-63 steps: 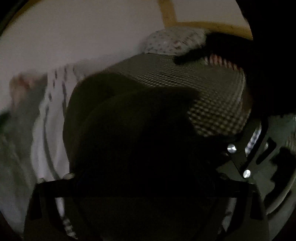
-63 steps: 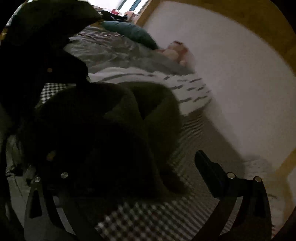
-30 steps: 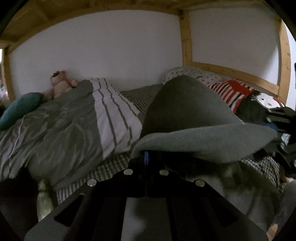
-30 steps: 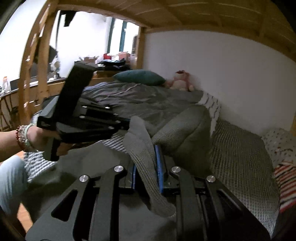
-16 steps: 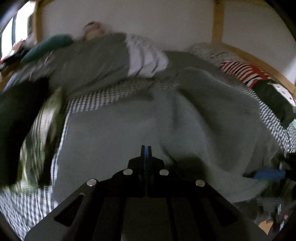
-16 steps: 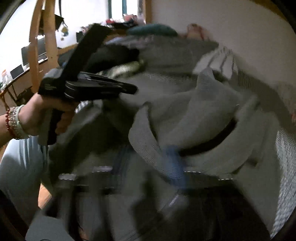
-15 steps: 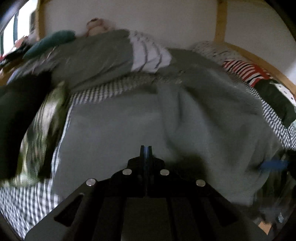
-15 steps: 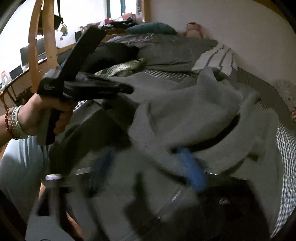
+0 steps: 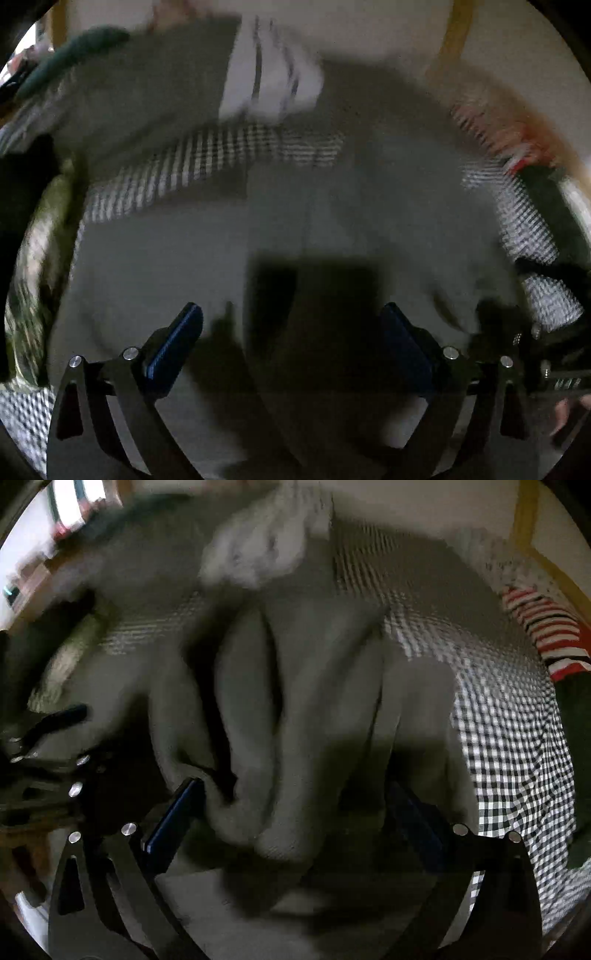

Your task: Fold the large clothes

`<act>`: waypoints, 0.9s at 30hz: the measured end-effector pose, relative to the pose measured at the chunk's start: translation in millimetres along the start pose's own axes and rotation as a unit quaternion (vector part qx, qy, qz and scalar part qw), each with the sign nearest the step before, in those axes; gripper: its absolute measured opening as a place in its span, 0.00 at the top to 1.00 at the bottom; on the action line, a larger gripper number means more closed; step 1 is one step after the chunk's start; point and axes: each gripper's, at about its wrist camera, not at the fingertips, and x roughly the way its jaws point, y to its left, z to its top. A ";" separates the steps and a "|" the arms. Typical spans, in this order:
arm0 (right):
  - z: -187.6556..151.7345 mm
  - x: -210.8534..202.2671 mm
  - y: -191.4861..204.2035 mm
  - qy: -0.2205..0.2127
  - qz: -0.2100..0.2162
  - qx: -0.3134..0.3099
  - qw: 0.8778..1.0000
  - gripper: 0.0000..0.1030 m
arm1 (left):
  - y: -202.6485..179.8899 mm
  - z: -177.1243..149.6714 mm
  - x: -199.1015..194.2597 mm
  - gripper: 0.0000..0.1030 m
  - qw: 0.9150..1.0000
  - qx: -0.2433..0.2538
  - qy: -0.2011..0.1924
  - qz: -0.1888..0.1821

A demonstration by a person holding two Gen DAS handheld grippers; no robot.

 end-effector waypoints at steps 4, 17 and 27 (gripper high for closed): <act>-16.1 39.0 -8.5 0.030 0.026 0.016 0.999 0.03 | 7.5 -22.7 36.0 0.06 0.999 -0.004 0.033 0.009; -78.8 15.3 -11.4 -0.011 -0.001 0.022 1.000 0.02 | -16.3 -64.6 7.1 0.05 1.000 0.004 0.010 0.023; -118.7 -32.0 -28.3 -0.125 0.069 0.058 0.988 0.03 | 2.4 -89.7 -23.6 0.05 0.998 -0.004 -0.061 -0.027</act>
